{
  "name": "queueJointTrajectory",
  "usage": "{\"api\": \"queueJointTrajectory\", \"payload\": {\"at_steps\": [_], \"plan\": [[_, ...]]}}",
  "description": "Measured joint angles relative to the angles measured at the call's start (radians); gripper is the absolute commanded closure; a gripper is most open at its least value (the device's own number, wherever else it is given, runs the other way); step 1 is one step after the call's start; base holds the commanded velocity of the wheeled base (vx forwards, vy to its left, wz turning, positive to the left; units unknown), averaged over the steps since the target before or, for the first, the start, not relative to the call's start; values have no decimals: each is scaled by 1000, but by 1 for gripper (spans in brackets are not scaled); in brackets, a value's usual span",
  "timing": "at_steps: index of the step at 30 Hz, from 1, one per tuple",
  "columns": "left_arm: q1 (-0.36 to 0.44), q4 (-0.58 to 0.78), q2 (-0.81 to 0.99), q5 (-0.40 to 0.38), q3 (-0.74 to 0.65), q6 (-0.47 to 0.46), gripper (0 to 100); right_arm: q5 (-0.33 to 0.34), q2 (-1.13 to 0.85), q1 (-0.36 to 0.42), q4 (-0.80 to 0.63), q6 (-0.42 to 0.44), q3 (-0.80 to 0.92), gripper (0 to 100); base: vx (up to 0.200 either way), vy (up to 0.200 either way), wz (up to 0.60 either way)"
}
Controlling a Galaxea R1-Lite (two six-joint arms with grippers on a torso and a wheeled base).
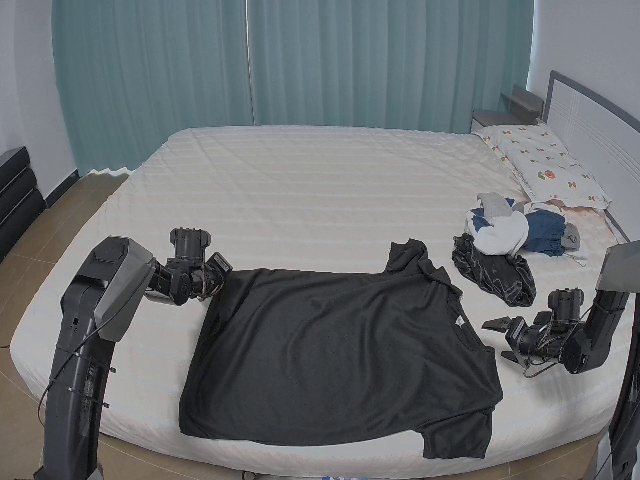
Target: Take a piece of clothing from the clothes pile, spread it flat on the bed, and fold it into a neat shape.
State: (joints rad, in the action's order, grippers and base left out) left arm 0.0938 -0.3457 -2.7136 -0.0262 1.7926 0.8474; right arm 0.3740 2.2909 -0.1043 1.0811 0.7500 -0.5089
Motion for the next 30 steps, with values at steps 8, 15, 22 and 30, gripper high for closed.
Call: {"api": "queueJointTrajectory", "payload": {"at_steps": [8, 15, 22, 30], "plan": [[-41, -2, -11, 29, 88, 50, 100, 0, 0, 0, 0, 0, 0, 0, 0, 0, 0], [-69, -1, -35, 32, 136, 55, 100, 0, 0, 1, 0, -1, 1, 0, 0, 0, 0], [-79, -1, -45, 32, 145, 53, 100, 0, 0, 1, 0, -1, 1, 0, 0, 0, 0], [-90, 7, -53, 35, 163, 54, 100, 0, 0, 1, 0, -1, 1, 0, 0, 0, 0]]}}
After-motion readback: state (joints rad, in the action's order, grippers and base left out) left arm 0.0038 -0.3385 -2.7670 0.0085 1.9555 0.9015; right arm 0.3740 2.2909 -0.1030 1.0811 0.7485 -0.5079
